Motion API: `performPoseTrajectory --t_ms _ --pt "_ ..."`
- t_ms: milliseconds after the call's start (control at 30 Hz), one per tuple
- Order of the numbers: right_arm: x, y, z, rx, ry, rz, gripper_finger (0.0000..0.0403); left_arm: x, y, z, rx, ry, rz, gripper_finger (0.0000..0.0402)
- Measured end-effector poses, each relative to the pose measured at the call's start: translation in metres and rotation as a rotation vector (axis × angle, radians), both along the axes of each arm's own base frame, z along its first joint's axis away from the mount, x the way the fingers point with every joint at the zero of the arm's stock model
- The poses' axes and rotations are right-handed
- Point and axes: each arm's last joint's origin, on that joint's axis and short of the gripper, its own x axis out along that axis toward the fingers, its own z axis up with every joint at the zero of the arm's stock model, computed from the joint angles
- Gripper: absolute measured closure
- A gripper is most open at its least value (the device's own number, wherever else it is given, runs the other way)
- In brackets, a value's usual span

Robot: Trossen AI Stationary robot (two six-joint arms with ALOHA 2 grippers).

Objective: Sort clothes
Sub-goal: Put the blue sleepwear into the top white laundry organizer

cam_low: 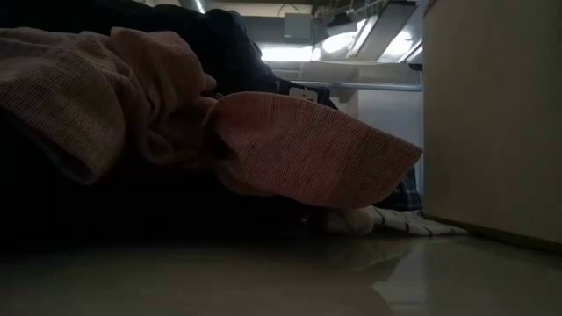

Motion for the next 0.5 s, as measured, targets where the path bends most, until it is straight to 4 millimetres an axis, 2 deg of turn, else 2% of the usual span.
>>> performPoseTrajectory --t_ms 100,233,367,500 --pt "0.0 0.0 0.002 0.0 -0.02 -0.008 0.0386 -0.001 -0.001 0.006 0.014 -0.059 -0.014 0.04" --pt "-0.001 0.0 0.005 -0.004 -0.046 -0.01 0.0386 -0.003 -0.004 0.018 0.131 -0.138 -0.082 0.04" --pt "-0.001 -0.001 0.007 -0.027 -0.056 -0.015 0.0386 -0.001 -0.004 0.032 0.209 -0.111 -0.061 0.04" --pt "-0.002 -0.001 0.009 -0.027 -0.074 -0.017 0.0386 0.01 -0.003 0.052 0.293 -0.043 -0.041 0.04"
